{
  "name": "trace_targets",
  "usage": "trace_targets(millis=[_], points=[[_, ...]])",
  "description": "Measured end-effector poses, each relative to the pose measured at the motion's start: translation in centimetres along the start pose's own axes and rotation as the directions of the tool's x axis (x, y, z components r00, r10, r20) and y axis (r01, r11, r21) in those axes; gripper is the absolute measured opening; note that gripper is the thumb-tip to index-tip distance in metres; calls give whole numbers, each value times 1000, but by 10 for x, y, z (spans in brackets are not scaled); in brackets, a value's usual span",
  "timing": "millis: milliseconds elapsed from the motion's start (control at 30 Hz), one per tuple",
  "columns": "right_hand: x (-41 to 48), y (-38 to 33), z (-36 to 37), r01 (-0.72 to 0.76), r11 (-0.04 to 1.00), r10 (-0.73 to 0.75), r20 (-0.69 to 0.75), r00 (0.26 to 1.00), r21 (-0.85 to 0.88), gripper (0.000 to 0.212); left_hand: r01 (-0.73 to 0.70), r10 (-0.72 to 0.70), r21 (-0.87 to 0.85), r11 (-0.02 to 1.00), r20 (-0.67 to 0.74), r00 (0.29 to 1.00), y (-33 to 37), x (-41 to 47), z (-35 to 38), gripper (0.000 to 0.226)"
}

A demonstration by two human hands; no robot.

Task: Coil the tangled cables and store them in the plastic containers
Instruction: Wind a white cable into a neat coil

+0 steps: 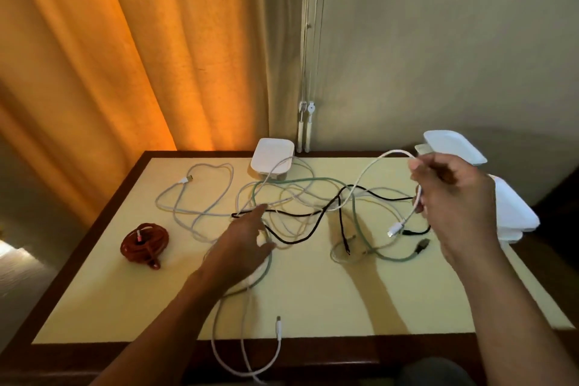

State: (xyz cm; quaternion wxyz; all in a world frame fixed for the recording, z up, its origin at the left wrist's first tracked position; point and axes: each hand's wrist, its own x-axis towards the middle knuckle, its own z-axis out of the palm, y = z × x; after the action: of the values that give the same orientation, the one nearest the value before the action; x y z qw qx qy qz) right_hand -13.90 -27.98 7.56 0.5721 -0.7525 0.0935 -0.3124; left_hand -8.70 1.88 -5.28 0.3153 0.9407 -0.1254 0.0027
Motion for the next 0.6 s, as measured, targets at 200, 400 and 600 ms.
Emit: trace_targets(millis=[200, 400, 600], points=[[35, -71, 13, 26, 992, -42, 126, 991, 127, 9, -184, 186, -72, 980, 17, 982, 105, 6, -38, 90], [60, -124, 14, 108, 966, -137, 108, 985, 236, 8, -111, 112, -98, 989, -2, 994, 152, 54, -56, 22], [59, -85, -4, 77, 996, -74, 84, 994, -33, 7, -127, 113, -120, 985, -115, 987, 165, 73, -97, 36]])
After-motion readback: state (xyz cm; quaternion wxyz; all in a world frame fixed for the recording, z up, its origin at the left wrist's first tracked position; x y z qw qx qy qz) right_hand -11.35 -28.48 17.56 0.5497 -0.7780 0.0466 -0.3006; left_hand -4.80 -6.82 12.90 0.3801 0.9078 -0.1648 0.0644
